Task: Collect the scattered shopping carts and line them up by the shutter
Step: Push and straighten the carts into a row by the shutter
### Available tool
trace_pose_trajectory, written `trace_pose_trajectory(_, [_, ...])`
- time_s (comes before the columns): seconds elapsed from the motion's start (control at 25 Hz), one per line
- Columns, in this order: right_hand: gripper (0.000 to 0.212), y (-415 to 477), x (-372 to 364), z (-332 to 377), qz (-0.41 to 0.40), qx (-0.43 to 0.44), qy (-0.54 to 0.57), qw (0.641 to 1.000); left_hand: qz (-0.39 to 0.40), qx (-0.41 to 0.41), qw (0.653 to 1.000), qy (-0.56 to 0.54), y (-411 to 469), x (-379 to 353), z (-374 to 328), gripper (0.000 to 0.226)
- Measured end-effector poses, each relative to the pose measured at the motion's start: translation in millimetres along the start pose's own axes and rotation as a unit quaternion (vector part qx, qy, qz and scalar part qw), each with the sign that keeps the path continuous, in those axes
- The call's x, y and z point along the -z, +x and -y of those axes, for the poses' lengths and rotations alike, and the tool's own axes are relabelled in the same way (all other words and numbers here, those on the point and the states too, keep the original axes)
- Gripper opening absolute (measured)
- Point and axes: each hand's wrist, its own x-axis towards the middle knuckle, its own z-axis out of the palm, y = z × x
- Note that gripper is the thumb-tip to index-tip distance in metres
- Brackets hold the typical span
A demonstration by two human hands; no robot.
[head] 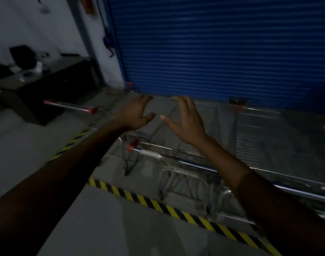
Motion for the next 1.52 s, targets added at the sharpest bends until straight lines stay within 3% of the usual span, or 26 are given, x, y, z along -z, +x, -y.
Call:
trace_pose_trajectory(0.12, [0.064, 47, -61, 86, -0.036, 0.052, 0.071, 0.995, -0.079, 0.013, 0.996, 0.041, -39, 79, 81, 0.06])
trace_pose_trajectory(0.28, [0.058, 83, -140, 187, -0.046, 0.107, 0.158, 0.981, -0.131, 0.058, 0.987, 0.079, -101, 160, 168, 0.061])
trace_pose_trajectory(0.6, [0.056, 129, -271, 274, 0.011, 0.151, 0.212, 0.965, -0.155, 0.139, 0.971, 0.12, -179, 197, 308, 0.056])
trace_pose_trajectory(0.84, [0.049, 183, -386, 256, 0.036, 0.144, 0.213, 0.966, -0.134, 0.166, 0.967, 0.137, -159, 186, 408, 0.055])
trace_pose_trajectory(1.12, [0.043, 253, -508, 201, 0.084, 0.068, 0.161, 0.981, -0.046, 0.153, 0.981, 0.115, -56, 149, 514, 0.053])
trace_pose_trajectory(1.52, [0.05, 305, -552, 95, 0.109, -0.049, 0.039, 0.992, 0.061, 0.043, 0.997, 0.025, 94, 33, 605, 0.059])
